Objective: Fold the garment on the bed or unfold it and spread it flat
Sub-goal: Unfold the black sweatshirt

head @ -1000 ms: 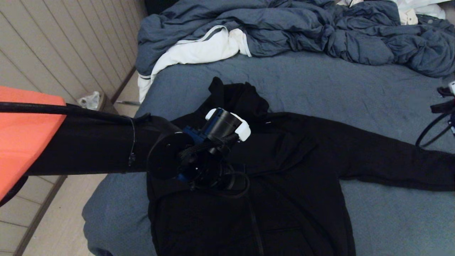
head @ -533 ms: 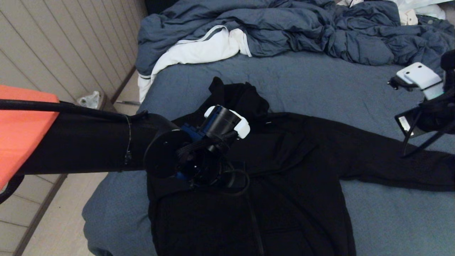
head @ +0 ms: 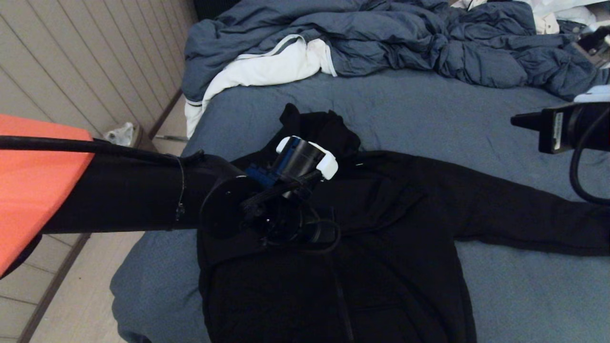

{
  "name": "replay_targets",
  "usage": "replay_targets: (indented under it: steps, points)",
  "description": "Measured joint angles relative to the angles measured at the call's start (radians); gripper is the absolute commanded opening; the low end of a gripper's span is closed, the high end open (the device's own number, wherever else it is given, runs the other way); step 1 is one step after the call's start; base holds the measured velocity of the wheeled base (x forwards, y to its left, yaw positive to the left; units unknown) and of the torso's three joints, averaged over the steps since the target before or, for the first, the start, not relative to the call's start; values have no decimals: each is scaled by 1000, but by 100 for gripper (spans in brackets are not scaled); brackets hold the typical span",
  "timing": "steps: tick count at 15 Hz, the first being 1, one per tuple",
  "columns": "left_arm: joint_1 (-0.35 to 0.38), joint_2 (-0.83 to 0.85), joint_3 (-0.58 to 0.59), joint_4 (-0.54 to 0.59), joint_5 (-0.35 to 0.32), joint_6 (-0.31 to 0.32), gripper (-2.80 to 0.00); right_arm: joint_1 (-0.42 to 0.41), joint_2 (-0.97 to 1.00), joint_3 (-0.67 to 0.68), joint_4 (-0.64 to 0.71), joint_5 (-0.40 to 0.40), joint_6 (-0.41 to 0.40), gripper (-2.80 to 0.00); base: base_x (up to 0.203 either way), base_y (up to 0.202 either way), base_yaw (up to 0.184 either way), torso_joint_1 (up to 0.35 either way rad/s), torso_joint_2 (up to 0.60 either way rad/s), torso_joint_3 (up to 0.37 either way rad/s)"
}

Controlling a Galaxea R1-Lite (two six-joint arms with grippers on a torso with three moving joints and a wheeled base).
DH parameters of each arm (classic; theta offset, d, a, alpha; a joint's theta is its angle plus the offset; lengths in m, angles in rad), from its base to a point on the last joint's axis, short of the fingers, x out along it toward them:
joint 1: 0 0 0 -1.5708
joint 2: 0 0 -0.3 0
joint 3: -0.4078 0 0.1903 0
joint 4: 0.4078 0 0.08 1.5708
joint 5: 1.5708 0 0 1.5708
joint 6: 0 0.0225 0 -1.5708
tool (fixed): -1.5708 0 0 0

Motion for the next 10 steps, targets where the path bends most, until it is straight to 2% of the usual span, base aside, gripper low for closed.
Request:
replay_targets:
  steps: [3,5,6,10]
  points:
    - [-20,70,-110,-25,32,21,-280,-1,-4,-10,-3,8,11,-280,0,0,0,0,0,0]
    - [-36,127,-196,-37,61,75,-280,-1,-6,-11,-5,8,12,-280,0,0,0,0,0,0]
    - [-45,150,-232,-51,85,97,0,-1,-6,-10,-5,8,11,-280,0,0,0,0,0,0]
    - [-133,220,-312,-134,125,145,0,-3,1,0,-20,5,13,-280,0,0,0,0,0,0]
